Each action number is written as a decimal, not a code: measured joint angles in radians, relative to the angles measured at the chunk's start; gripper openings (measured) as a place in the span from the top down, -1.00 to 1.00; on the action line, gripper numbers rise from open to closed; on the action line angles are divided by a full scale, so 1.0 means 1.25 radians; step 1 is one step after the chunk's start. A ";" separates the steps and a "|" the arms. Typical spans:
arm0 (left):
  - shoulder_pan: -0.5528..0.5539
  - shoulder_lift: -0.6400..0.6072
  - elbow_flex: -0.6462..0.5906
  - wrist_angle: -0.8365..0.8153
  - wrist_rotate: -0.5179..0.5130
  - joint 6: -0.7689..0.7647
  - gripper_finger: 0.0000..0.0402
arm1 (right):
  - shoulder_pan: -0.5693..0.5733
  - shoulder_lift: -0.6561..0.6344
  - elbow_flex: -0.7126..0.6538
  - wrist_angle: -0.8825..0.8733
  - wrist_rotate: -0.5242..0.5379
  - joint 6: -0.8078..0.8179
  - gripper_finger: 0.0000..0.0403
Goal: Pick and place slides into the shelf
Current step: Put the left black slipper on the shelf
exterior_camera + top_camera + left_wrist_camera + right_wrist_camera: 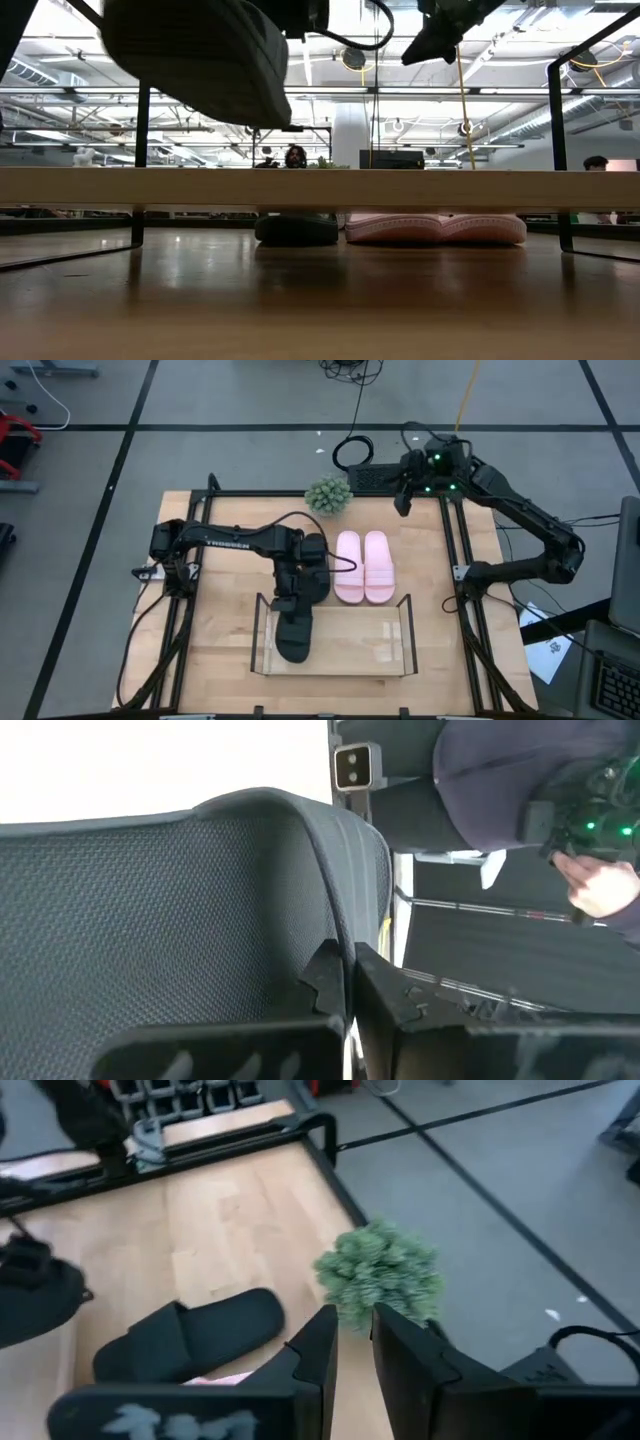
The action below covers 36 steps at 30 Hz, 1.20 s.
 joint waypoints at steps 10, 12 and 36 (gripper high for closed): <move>-0.063 0.000 -0.064 0.087 0.016 -0.074 1.00 | -0.035 -0.064 0.000 0.000 0.000 -0.001 0.72; -0.073 -0.009 -0.089 0.130 0.011 -0.102 1.00 | -0.034 -0.072 0.000 0.000 -0.001 -0.001 0.72; -0.099 -0.190 -0.343 0.499 -0.052 -0.402 1.00 | -0.032 -0.081 0.000 -0.037 -0.006 0.017 0.72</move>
